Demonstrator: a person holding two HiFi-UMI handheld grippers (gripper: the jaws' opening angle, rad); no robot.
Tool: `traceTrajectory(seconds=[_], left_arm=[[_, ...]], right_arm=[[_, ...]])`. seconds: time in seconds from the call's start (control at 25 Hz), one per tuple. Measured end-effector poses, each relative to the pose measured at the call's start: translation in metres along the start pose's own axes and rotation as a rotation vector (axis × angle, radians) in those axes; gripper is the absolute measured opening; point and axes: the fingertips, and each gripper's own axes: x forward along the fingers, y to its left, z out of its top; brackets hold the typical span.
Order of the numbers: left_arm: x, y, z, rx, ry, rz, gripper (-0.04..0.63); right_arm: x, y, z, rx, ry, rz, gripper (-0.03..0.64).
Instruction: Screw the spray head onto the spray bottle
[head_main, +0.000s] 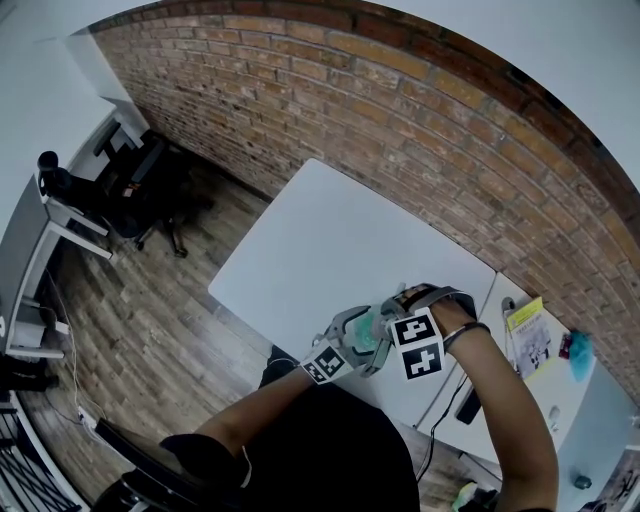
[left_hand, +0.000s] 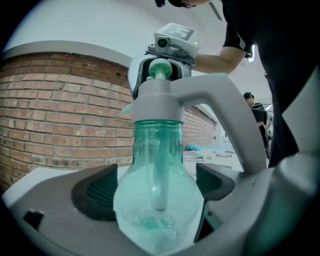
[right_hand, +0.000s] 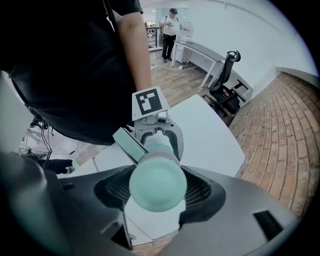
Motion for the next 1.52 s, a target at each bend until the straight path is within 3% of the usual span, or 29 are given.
traceTrajectory(seconds=[0.32, 0.6, 0.92, 1.52], left_arm=[[-0.007, -0.005, -0.027, 0.043, 0.04, -0.002, 0.513], [-0.011, -0.004, -0.059, -0.021, 0.091, 0.004, 0.52], [-0.003, -0.006, -0.062, -0.021, 0.075, -0.02, 0.52], [-0.003, -0.009, -0.057, -0.024, 0.031, -0.057, 0.52]], right_arm=[[0.0, 0.0, 0.0, 0.016, 0.006, -0.005, 0.265], [-0.002, 0.0, 0.001, 0.061, -0.004, -0.011, 0.265], [-0.001, 0.003, -0.003, 0.183, -0.042, 0.003, 0.267], [-0.005, -0.001, -0.004, 0.522, -0.141, -0.057, 0.268]])
